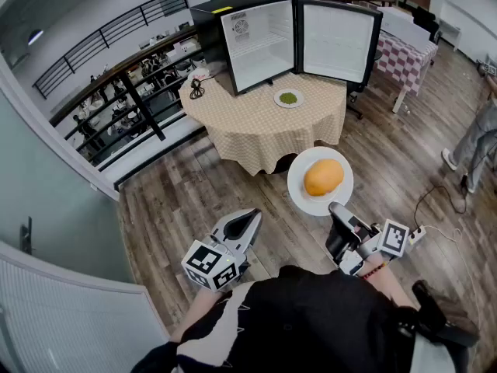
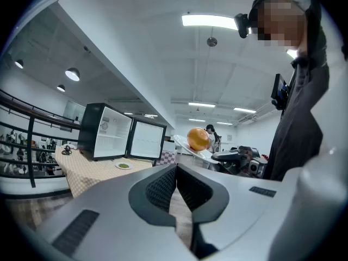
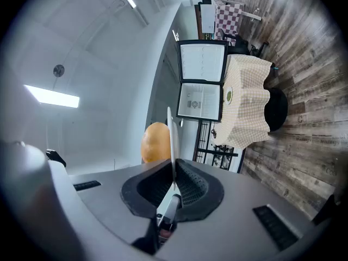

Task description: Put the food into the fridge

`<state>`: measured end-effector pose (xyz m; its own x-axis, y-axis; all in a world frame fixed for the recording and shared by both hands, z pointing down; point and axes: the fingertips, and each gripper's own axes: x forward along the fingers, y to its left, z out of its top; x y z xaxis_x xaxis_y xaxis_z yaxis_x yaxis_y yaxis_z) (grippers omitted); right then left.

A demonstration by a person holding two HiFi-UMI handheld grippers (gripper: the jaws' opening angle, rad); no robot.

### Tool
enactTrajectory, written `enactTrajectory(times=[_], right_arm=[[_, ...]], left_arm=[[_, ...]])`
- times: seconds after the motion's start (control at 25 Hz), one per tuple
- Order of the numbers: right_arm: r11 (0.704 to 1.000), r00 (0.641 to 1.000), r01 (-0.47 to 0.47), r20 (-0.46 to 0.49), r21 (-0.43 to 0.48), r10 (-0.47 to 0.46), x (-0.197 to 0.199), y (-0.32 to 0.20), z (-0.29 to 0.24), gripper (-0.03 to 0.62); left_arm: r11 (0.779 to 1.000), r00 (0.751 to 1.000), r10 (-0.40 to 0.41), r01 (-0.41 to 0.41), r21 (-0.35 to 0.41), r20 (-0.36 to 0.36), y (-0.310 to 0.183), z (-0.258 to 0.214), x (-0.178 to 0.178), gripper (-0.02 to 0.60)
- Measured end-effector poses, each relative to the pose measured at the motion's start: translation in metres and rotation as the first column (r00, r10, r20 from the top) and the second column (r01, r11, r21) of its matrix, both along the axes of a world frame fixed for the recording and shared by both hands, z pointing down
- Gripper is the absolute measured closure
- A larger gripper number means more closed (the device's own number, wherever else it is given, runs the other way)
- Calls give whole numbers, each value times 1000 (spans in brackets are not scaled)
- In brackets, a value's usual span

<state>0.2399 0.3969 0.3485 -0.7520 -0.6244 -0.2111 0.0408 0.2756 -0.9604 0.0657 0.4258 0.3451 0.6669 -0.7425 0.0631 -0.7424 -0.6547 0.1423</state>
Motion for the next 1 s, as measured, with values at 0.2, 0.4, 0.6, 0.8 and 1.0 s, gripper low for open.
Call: enactTrajectory(times=[0.2, 0.4, 0.6, 0.8, 1.0], right_arm=[[1000, 1000, 1, 14, -20, -1, -3, 0, 1, 568], [999, 1000, -15, 15, -33, 15, -3, 3, 3, 568], [1000, 999, -26, 28, -7, 26, -16, 11, 1, 568], [1000, 997, -20, 74, -1, 20, -26, 11, -10, 565], [999, 994, -38, 108, 17, 36, -59, 17, 1, 568]], left_arm=[[1000, 1000, -1, 1, -9, -5, -2, -2, -1, 569], [1000, 1000, 5, -5, -3, -5, 2, -5, -5, 569], [1000, 1000, 17, -17, 4, 3, 10, -3, -20, 569], [1000, 999, 29, -29, -2, 23, 15, -12, -28, 569], [998, 998, 57, -57, 9, 24, 17, -4, -61, 569]])
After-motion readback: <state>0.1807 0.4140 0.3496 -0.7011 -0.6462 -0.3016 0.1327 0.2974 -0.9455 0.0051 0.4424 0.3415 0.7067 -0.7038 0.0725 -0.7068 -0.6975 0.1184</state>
